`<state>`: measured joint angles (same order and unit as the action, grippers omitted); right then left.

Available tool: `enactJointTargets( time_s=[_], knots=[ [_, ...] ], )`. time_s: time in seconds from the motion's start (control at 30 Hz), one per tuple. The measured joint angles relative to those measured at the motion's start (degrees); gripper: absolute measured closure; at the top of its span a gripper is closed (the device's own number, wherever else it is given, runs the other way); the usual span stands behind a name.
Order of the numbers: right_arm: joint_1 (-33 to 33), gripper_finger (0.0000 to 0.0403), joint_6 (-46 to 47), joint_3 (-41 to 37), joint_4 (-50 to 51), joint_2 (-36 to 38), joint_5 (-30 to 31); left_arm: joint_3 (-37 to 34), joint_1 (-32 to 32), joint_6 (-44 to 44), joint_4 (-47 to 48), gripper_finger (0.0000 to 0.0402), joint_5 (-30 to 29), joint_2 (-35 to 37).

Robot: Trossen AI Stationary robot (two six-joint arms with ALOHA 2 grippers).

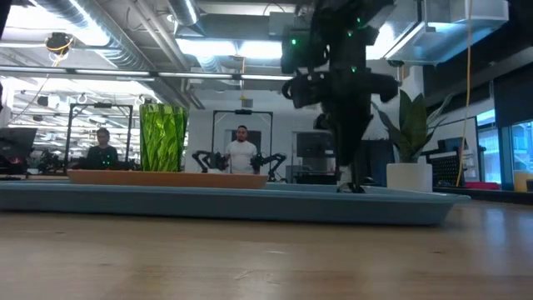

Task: Pick and place plate/cup/fork/spoon on tray
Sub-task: Put the blue fork on the blue tray between the orange plate and blue spoon

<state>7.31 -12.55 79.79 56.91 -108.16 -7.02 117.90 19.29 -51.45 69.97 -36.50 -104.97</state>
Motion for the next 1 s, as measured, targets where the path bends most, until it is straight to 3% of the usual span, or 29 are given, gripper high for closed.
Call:
enactJointTargets(
  time_s=[0.33, 0.7, 1.0],
  knots=[
    [0.1, 0.0402, 0.3, 3.0, 2.3, 11.0, 0.5, 0.0, -5.8, -8.8, 12.8, 0.0401, 2.8, 0.0],
    [1.3, 0.0392, 4.7, 3.0, -1.9, 15.5, 13.5, 0.0, -14.5, 2.7, 14.9, 0.0401, 2.6, 3.6],
    [4.5, 0.0369, 12.3, 3.0, -12.8, 14.9, 13.9, 0.0, -22.8, 14.1, 19.5, 0.0401, 5.5, 4.5]
  ],
)
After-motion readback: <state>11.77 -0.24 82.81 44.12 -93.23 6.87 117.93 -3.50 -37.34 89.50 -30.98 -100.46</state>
